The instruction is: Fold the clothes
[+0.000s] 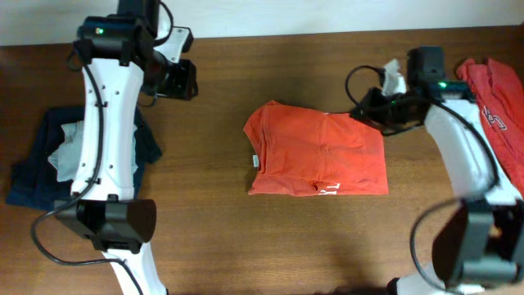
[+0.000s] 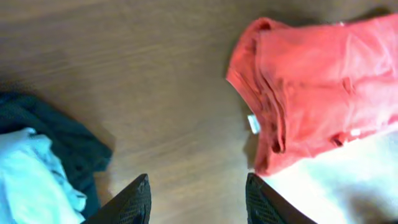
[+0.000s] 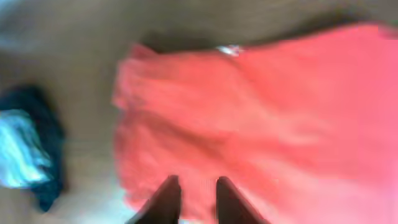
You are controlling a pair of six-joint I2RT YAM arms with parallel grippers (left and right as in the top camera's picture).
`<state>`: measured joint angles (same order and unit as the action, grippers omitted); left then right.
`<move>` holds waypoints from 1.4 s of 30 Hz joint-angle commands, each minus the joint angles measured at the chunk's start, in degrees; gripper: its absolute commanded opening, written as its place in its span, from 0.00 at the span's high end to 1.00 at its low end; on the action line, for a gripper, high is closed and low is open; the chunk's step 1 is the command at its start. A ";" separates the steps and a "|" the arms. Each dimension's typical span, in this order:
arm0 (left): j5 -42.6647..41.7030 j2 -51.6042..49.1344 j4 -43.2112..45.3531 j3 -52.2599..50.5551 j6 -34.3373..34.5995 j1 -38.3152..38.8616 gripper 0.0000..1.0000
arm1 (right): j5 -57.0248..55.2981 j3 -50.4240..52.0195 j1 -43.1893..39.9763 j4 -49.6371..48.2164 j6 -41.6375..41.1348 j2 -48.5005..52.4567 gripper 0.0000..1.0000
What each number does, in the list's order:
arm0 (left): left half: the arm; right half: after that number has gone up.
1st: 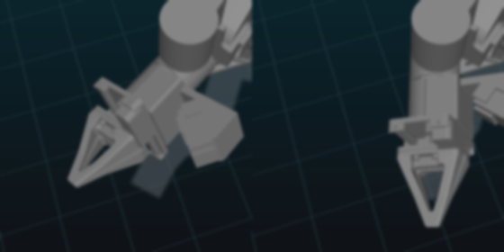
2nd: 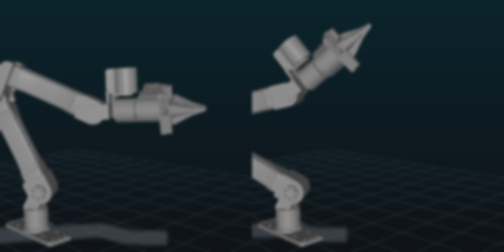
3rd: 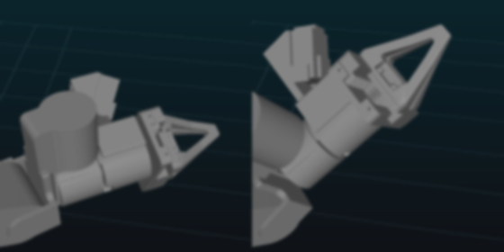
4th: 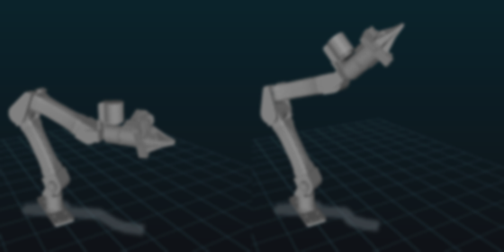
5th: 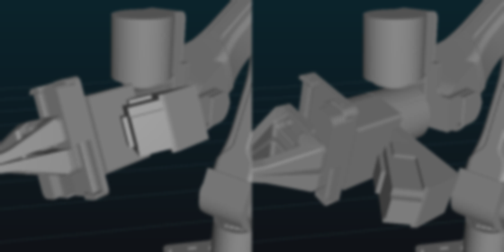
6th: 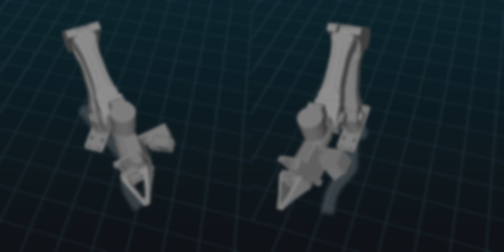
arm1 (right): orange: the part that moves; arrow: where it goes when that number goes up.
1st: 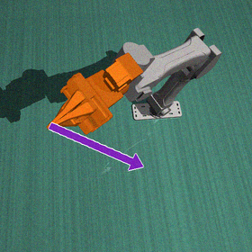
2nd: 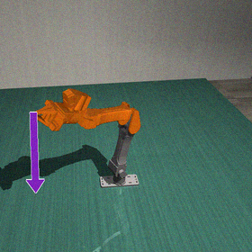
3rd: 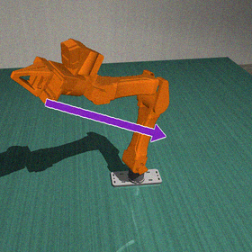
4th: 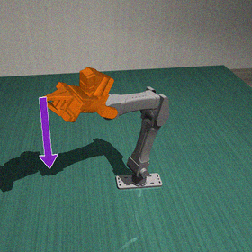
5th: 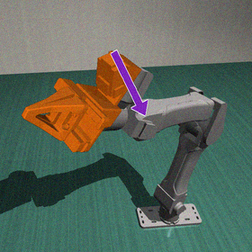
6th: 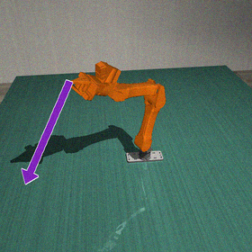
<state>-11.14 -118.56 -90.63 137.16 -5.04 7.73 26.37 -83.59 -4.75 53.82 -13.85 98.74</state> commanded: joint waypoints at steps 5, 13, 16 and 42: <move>1.44 4.50 -1.86 1.01 -1.09 2.40 0.50 | -8.94 -0.13 -4.28 4.15 8.22 3.23 0.26; 2.16 4.48 -1.86 1.01 -1.09 2.34 0.50 | 1.86 -0.13 -12.48 3.32 17.38 17.57 0.23; 2.14 4.48 -1.64 1.01 -1.09 2.36 0.50 | 3.93 -0.13 -12.94 2.29 18.16 22.23 0.23; 2.19 4.48 0.39 1.01 -1.09 2.36 0.50 | -24.46 -11.26 -11.06 12.76 11.39 5.44 0.96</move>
<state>-9.32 -115.28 -90.59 137.19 -5.17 10.33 7.77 -91.70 -16.53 65.73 -0.99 108.84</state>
